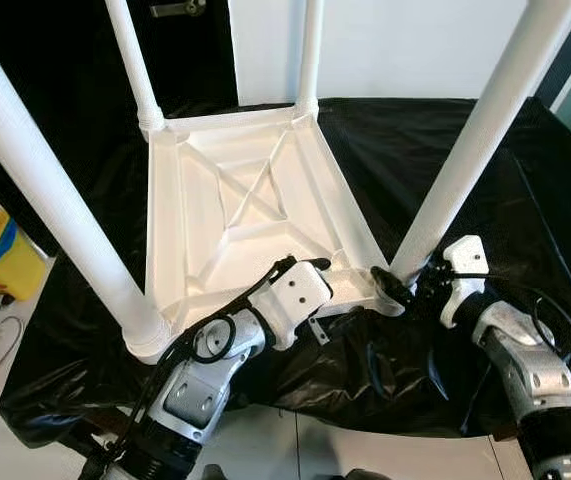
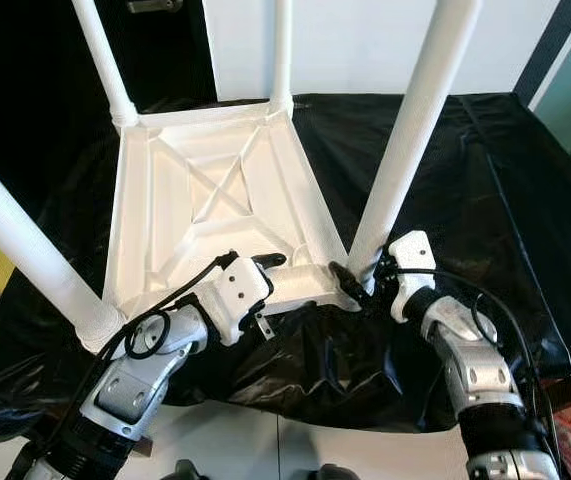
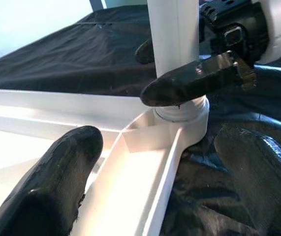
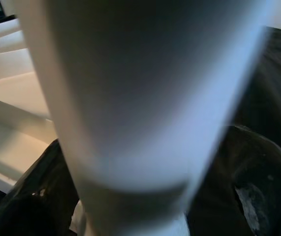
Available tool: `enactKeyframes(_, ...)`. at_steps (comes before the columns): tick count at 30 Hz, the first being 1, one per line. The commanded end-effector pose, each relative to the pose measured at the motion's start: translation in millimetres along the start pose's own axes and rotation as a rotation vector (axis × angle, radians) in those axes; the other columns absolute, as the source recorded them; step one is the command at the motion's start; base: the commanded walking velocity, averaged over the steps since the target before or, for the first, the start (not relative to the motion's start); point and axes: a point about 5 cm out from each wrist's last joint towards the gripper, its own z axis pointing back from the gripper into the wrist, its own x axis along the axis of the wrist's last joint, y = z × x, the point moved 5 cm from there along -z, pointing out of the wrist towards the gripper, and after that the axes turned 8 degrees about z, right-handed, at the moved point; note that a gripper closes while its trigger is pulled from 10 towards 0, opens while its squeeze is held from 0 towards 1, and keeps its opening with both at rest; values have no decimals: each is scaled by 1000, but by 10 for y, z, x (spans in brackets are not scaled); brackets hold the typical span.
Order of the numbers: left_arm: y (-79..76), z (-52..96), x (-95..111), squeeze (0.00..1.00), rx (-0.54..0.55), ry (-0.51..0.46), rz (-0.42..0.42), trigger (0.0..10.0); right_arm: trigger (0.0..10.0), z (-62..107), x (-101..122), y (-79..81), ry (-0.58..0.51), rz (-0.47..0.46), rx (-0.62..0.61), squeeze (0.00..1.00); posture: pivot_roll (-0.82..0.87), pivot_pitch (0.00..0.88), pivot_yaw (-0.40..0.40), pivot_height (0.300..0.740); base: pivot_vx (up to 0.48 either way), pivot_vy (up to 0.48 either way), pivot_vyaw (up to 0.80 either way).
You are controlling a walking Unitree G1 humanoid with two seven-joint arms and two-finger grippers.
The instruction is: Building children table
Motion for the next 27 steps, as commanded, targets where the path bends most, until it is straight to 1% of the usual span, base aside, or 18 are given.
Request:
enactKeyframes(1,6,13,17,0,13,1,-8,10000,3608,-20,-59,21,22,25,26,0,-6,53,-43,740,0,0,0)
enactKeyframes(2,8,17,17,0,15,2,-9,10000,2706,-45,-66,16,22,36,34,0,-2,53,-44,740,0,0,0)
enactKeyframes(3,8,17,17,0,15,2,-9,10000,2706,-45,-66,16,22,36,34,0,-2,53,-44,740,0,0,0)
enactKeyframes(4,12,20,17,0,16,3,-10,10000,0,-62,-68,14,21,40,40,0,-2,53,-44,740,0,0,0)
enactKeyframes(10,29,42,21,0,26,5,-11,10000,0,-129,-58,45,-1,41,63,0,9,54,-51,740,0,0,0)
enactKeyframes(17,12,56,9,0,29,7,-5,10000,0,-102,-103,69,6,34,61,0,11,57,-50,740,0,0,0)
enactKeyframes(18,0,62,2,0,29,8,-1,10000,9686,-84,-134,70,13,26,51,0,10,58,-51,740,0,0,0)
enactKeyframes(19,-14,65,-5,0,27,10,2,10000,10000,-64,-162,68,21,16,34,0,9,57,-51,740,0,0,0)
enactKeyframes(20,-27,65,-11,0,25,11,6,10000,10000,-47,-188,59,28,5,6,0,7,57,-51,740,0,0,0)
enactKeyframes(22,-27,65,-11,0,25,11,6,10000,10000,-47,-188,59,28,5,6,0,7,57,-51,740,0,0,0)
enactKeyframes(27,-61,62,-15,0,19,10,13,10000,10000,-13,-283,13,79,8,-129,0,7,57,-59,740,0,0,0)
